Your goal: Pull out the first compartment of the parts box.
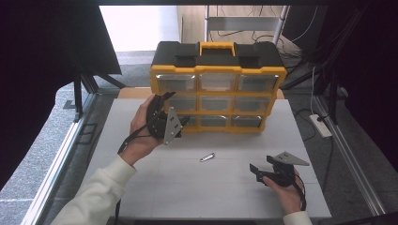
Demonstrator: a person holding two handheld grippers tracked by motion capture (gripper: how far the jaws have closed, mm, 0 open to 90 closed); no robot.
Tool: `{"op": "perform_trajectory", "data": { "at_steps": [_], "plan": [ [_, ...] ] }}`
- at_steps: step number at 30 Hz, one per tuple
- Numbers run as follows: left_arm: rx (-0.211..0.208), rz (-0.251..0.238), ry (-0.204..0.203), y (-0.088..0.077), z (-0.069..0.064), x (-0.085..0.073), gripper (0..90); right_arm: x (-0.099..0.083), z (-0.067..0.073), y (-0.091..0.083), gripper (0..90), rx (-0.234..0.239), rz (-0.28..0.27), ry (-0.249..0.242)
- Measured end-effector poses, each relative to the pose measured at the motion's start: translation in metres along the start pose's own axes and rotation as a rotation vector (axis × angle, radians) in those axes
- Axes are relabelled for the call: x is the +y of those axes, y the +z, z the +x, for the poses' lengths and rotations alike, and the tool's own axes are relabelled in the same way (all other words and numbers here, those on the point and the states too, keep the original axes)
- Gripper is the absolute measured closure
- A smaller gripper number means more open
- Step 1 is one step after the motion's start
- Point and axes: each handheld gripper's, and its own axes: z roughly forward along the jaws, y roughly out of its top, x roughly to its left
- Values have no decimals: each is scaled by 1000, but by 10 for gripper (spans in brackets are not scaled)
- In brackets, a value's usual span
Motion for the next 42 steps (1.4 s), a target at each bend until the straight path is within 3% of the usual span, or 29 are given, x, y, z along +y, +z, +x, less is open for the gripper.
{"op": "perform_trajectory", "data": {
  "at_steps": [42],
  "plan": [
    [84,-9,52,11,20,8,123,0,0,1,181,-12,15,-5]
  ]
}}
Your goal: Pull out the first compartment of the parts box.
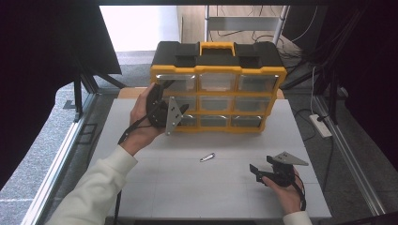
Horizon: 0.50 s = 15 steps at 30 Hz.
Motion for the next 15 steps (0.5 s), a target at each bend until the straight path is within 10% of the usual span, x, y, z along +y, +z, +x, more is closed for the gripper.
{"op": "perform_trajectory", "data": {
  "at_steps": [15],
  "plan": [
    [17,18,31,1,7,2,130,0,0,0,182,3,-2,3]
  ]
}}
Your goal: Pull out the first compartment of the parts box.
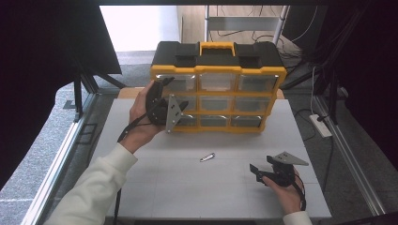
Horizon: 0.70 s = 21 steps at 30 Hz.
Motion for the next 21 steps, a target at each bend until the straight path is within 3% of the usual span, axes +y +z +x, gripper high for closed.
{"op": "perform_trajectory", "data": {
  "at_steps": [11,21],
  "plan": [
    [7,12,9,5,2,-3,140,0,-1,0,182,3,-1,4],
    [21,16,58,10,3,-4,168,0,0,0,182,-4,5,1]
  ]
}}
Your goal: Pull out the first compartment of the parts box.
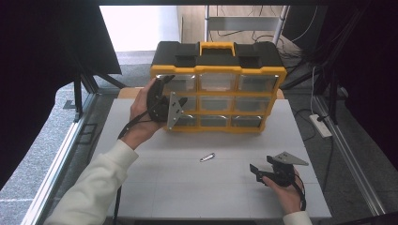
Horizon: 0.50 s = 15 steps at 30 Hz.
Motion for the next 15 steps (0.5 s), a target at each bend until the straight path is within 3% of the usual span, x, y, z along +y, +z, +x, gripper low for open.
{"op": "perform_trajectory", "data": {
  "at_steps": [5,15],
  "plan": [
    [11,-1,17,1,2,1,174,0,1,1,181,1,-2,-6],
    [14,10,8,5,4,0,187,0,1,1,182,2,3,-4]
  ]
}}
